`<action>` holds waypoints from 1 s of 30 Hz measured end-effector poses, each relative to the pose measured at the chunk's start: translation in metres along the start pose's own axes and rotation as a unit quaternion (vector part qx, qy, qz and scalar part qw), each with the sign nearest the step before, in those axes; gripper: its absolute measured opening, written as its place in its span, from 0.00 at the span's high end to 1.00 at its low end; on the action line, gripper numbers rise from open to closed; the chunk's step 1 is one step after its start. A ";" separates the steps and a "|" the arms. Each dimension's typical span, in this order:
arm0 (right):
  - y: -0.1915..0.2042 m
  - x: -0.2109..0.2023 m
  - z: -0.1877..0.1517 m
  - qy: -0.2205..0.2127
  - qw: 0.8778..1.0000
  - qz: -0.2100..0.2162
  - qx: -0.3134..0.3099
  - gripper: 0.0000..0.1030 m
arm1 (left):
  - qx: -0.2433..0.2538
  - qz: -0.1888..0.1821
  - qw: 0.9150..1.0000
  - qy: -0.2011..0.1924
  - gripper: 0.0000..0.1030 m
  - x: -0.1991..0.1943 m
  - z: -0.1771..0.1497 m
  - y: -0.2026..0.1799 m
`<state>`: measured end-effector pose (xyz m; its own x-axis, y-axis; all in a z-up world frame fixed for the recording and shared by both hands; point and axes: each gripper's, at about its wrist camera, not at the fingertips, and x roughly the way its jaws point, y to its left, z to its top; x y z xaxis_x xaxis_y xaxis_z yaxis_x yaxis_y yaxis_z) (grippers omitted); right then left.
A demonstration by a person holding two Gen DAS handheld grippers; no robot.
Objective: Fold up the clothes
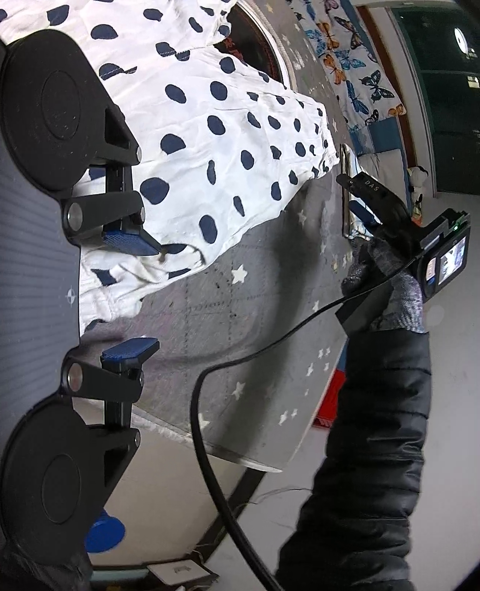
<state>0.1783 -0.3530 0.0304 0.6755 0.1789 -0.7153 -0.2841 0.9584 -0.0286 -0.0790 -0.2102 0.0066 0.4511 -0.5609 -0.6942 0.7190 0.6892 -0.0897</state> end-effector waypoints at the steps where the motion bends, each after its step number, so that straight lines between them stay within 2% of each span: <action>1: 0.000 -0.001 -0.001 0.000 1.000 0.000 0.001 0.55 | 0.003 0.004 1.000 0.006 0.55 0.003 -0.001 -0.001; 4: -0.003 -0.002 -0.004 0.001 1.000 0.004 0.008 0.55 | -0.005 0.012 1.000 0.015 0.65 0.009 -0.003 0.000; 6: -0.004 -0.001 -0.005 -0.001 1.000 0.008 0.015 0.55 | -0.013 0.011 1.000 0.014 0.85 0.009 -0.002 0.004; 7: -0.005 0.001 -0.006 0.000 1.000 0.012 0.020 0.56 | -0.020 0.007 1.000 0.014 0.88 0.008 -0.001 0.006; 12: -0.007 0.014 -0.003 -0.002 0.998 0.028 0.048 0.56 | -0.059 -0.014 0.998 -0.015 0.91 -0.010 0.002 0.024; 17: -0.007 0.039 0.004 -0.003 0.997 0.035 0.073 0.56 | -0.105 -0.034 0.993 -0.045 0.91 -0.031 0.001 0.042; 20: -0.007 0.056 0.009 -0.002 0.996 0.031 0.085 0.56 | -0.132 -0.043 0.989 -0.053 0.91 -0.037 -0.001 0.053; 26: -0.008 0.082 0.019 -0.013 0.995 0.023 0.101 0.56 | -0.152 -0.049 0.985 -0.063 0.91 -0.045 -0.005 0.063; 28: -0.008 0.085 0.023 -0.015 0.994 0.020 0.106 0.64 | -0.156 -0.049 0.984 -0.064 0.91 -0.045 -0.006 0.065; 30: -0.006 0.087 0.025 -0.014 0.994 0.013 0.103 0.78 | -0.160 -0.049 0.984 -0.065 0.91 -0.046 -0.008 0.066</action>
<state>0.2560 -0.3379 -0.0144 0.6895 0.2068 -0.6941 -0.1576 0.9782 0.1349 -0.0563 -0.1353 0.0271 0.4666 -0.6720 -0.5751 0.5693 0.7258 -0.3861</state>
